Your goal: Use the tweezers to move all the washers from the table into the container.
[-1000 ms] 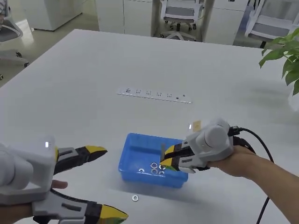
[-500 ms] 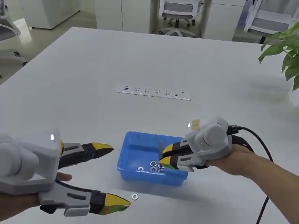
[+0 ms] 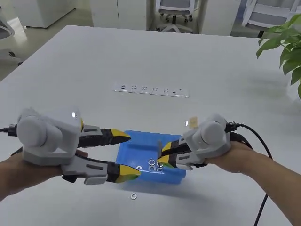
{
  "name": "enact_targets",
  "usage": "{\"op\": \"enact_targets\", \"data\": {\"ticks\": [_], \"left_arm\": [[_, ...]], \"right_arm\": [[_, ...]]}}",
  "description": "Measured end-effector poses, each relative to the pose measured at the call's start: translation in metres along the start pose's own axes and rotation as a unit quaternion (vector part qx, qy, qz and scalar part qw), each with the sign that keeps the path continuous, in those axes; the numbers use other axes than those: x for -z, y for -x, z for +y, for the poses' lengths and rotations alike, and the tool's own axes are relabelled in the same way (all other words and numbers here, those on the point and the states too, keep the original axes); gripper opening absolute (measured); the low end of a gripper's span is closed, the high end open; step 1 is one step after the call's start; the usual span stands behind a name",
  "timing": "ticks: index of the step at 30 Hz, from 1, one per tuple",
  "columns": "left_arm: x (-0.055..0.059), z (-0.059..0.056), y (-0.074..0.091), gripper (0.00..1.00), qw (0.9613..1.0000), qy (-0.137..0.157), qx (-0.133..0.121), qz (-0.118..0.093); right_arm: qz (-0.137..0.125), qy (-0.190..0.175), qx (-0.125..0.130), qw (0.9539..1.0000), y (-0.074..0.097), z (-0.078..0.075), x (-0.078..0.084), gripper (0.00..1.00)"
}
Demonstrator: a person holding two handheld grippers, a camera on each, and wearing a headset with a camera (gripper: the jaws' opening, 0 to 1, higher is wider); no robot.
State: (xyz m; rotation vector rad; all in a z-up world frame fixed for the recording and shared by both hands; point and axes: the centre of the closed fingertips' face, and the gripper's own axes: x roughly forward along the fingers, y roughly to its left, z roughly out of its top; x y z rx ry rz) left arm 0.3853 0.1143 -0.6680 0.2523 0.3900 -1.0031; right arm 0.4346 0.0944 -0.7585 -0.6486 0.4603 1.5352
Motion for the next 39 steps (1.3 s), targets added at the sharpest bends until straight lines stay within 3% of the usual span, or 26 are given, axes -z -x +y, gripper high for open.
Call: {"op": "enact_targets", "data": {"ticks": [10,20,26,33,39], "left_arm": [[-0.003,0.010,-0.028,0.39,0.9990,-0.033,0.021,0.022],[-0.004,0.020,-0.047,0.27,0.9978,-0.050,0.032,0.030],[-0.007,0.018,-0.057,0.19,0.9963,-0.067,0.046,0.028],[-0.004,0.018,-0.062,0.07,0.9957,-0.072,0.047,0.035],[-0.001,0.022,-0.060,0.05,0.9966,-0.059,0.040,0.040]], "right_arm": [[0.001,0.006,-0.001,1.0000,0.000,0.000,0.000,0.09],[0.000,0.010,-0.002,0.9999,-0.001,0.000,-0.001,0.09],[0.000,0.017,-0.003,0.9998,-0.001,0.000,-0.001,0.10],[-0.002,0.026,-0.006,0.9996,0.000,0.003,0.000,0.10],[-0.009,0.018,0.000,0.9998,0.002,0.001,-0.002,0.11]]}}
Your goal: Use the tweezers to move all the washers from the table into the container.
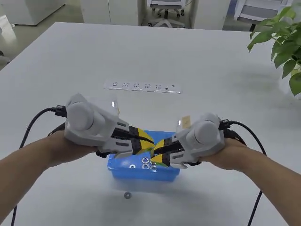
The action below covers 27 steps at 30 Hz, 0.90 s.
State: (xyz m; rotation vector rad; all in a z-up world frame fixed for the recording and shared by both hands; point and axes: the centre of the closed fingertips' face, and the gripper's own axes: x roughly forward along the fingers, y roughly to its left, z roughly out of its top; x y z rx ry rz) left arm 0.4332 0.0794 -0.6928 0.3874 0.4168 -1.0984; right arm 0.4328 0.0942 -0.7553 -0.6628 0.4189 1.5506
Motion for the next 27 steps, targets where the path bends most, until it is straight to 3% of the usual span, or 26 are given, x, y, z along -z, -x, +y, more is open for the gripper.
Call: {"op": "enact_targets", "data": {"ticks": [14,27], "left_arm": [[-0.009,0.002,0.004,0.05,0.9997,0.023,-0.011,-0.003],[-0.021,0.003,0.023,0.05,0.9993,0.027,-0.027,0.000]], "right_arm": [[-0.005,-0.003,0.011,0.9999,0.008,-0.002,-0.010,0.20],[-0.014,-0.026,0.045,0.9986,0.026,-0.005,-0.020,0.34]]}}
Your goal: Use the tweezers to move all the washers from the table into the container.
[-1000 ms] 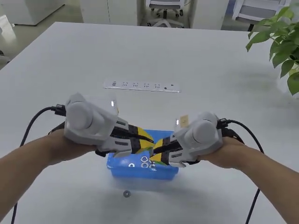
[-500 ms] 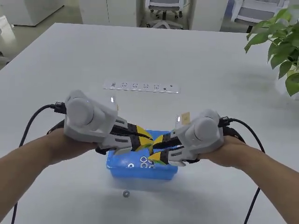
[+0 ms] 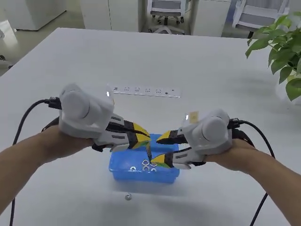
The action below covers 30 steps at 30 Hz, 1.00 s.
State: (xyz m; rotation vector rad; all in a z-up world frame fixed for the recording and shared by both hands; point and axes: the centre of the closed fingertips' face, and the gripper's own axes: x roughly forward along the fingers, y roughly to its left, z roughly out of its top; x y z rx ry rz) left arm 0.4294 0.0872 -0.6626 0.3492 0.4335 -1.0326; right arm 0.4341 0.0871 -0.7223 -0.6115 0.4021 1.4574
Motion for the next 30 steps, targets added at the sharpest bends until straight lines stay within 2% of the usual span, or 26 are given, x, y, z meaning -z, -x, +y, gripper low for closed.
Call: {"op": "enact_targets", "data": {"ticks": [14,30], "left_arm": [[-0.010,-0.002,0.026,0.05,0.9998,0.008,-0.018,-0.002],[-0.012,-0.007,0.056,0.05,0.9996,0.007,-0.026,0.007]], "right_arm": [[-0.005,-0.029,0.041,0.9987,0.029,0.001,-0.002,0.56],[-0.019,-0.066,0.083,0.9942,0.059,0.010,0.009,0.83]]}}
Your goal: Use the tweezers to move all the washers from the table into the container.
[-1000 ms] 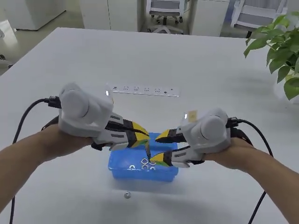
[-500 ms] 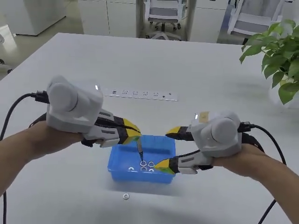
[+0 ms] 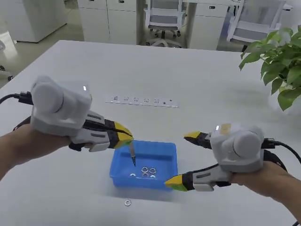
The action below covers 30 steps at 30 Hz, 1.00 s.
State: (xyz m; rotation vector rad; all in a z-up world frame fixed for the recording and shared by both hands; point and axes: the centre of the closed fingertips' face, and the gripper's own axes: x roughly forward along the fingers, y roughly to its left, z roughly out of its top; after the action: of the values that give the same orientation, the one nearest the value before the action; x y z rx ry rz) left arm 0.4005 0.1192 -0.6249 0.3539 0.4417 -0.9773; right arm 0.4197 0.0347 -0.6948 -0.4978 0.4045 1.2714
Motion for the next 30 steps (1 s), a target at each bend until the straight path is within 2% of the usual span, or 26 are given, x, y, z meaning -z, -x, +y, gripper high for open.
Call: {"op": "enact_targets", "data": {"ticks": [10,19,23,30], "left_arm": [[0.007,-0.016,0.010,0.05,0.9998,-0.002,0.016,0.012],[0.016,-0.031,0.011,0.05,0.9993,-0.006,0.030,0.020],[0.024,-0.039,0.009,0.05,0.9989,-0.011,0.036,0.028],[0.036,-0.045,0.005,0.05,0.9988,-0.012,0.036,0.033]], "right_arm": [[-0.007,-0.030,0.011,0.9995,0.013,0.011,0.011,1.00],[-0.002,-0.036,0.013,0.9992,0.020,0.022,0.020,1.00],[0.005,-0.039,0.010,0.9992,0.020,0.027,0.026,1.00],[0.004,-0.038,0.004,0.9993,0.020,0.035,0.026,1.00]]}}
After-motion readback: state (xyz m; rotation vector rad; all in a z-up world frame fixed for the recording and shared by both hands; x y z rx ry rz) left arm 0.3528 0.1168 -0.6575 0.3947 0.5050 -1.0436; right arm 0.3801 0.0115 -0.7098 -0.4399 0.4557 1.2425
